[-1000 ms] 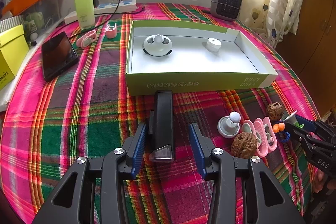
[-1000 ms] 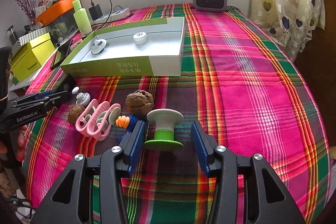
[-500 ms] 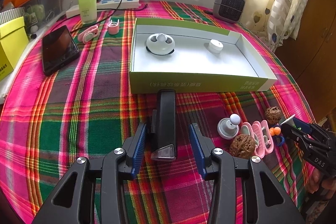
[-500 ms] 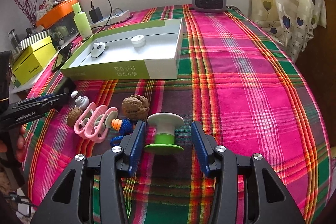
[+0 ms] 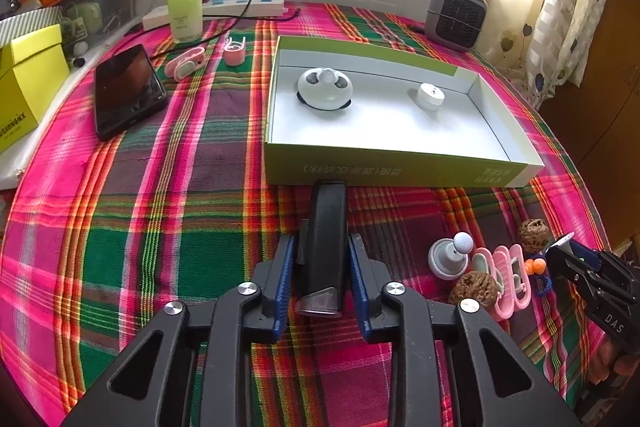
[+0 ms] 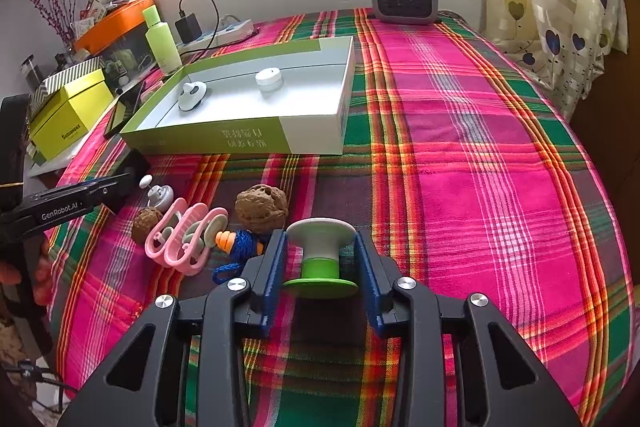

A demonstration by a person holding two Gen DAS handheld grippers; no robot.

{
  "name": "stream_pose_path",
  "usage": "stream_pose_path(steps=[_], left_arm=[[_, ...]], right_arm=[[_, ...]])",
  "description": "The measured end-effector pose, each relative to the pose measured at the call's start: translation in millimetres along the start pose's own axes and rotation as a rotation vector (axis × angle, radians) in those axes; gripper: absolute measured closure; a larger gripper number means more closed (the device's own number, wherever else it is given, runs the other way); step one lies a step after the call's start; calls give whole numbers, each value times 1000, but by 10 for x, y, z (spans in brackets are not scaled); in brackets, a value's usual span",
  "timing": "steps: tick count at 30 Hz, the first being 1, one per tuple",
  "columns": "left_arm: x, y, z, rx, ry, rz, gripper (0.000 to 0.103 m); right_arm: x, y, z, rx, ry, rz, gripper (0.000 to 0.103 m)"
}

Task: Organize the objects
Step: 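Carry the black gadget with the left gripper while the right gripper carries the spool to the tray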

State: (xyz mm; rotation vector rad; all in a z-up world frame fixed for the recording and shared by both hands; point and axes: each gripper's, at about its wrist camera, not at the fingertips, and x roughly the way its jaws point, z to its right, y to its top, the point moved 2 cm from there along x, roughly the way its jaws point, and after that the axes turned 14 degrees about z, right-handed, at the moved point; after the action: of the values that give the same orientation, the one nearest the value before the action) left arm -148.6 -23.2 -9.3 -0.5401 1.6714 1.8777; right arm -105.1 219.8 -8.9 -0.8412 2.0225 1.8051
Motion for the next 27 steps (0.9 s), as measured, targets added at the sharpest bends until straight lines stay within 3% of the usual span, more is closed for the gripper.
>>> stream_pose_path(steps=[27], left_arm=[[-128, 25, 1, -8, -12, 34, 81]], right_arm=[[-84, 77, -56, 7, 11, 46, 67]])
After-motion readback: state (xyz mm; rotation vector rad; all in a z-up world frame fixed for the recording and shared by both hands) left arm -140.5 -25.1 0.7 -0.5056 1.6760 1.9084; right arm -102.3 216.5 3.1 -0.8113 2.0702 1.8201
